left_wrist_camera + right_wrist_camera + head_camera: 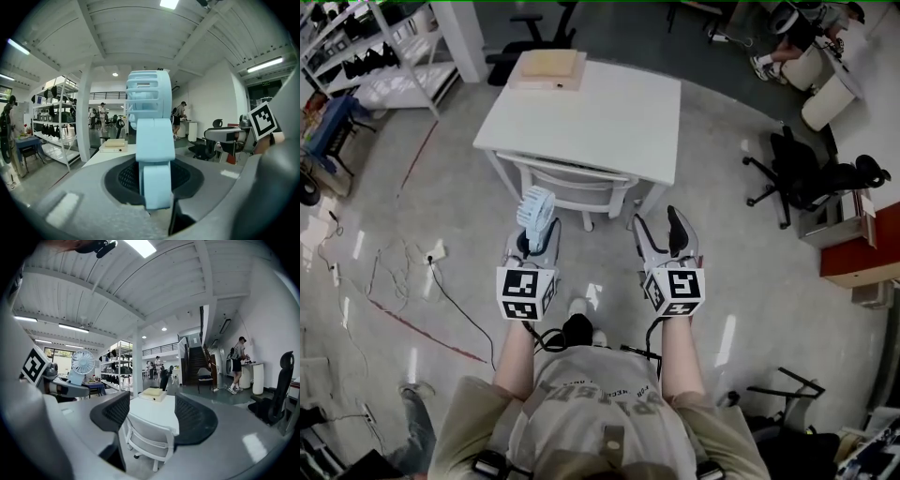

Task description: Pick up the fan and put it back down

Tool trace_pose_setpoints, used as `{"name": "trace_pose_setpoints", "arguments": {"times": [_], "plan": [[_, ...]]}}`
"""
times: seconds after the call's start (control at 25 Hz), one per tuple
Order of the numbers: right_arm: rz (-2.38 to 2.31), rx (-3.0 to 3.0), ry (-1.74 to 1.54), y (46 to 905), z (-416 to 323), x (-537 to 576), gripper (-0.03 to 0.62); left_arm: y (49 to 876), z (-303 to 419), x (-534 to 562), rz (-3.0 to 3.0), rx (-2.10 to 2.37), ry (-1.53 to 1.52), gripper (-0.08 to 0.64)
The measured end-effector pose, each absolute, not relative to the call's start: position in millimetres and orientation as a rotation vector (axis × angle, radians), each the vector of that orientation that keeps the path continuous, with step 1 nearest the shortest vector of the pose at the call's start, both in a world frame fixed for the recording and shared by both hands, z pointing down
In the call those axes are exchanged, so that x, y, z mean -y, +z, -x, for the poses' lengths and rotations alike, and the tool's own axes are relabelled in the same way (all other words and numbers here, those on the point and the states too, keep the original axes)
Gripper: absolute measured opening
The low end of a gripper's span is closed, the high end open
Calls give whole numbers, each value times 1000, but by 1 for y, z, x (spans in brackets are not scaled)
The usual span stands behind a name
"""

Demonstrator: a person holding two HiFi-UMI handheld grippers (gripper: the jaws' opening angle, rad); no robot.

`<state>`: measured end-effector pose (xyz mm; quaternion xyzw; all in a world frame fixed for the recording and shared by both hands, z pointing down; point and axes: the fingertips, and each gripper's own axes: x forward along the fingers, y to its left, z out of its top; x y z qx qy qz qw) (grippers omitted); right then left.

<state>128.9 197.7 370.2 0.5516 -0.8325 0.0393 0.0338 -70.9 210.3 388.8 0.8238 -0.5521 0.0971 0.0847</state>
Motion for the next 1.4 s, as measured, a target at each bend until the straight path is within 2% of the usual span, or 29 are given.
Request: {"name": "trace_pose_setpoints", "arguments": {"times": [0.56,1.08,1.4], "plan": [[-1745,2507,84,362,-97,-113,281,378,110,-118,-2509,1589,278,106],[-1689,2505,148,394,-107,-47,281,414,92,-63,-2452,1571,328,106],[-1630,2559,111,386,-128,30,281,403,71,6,-2431,1646,302,106]]}}
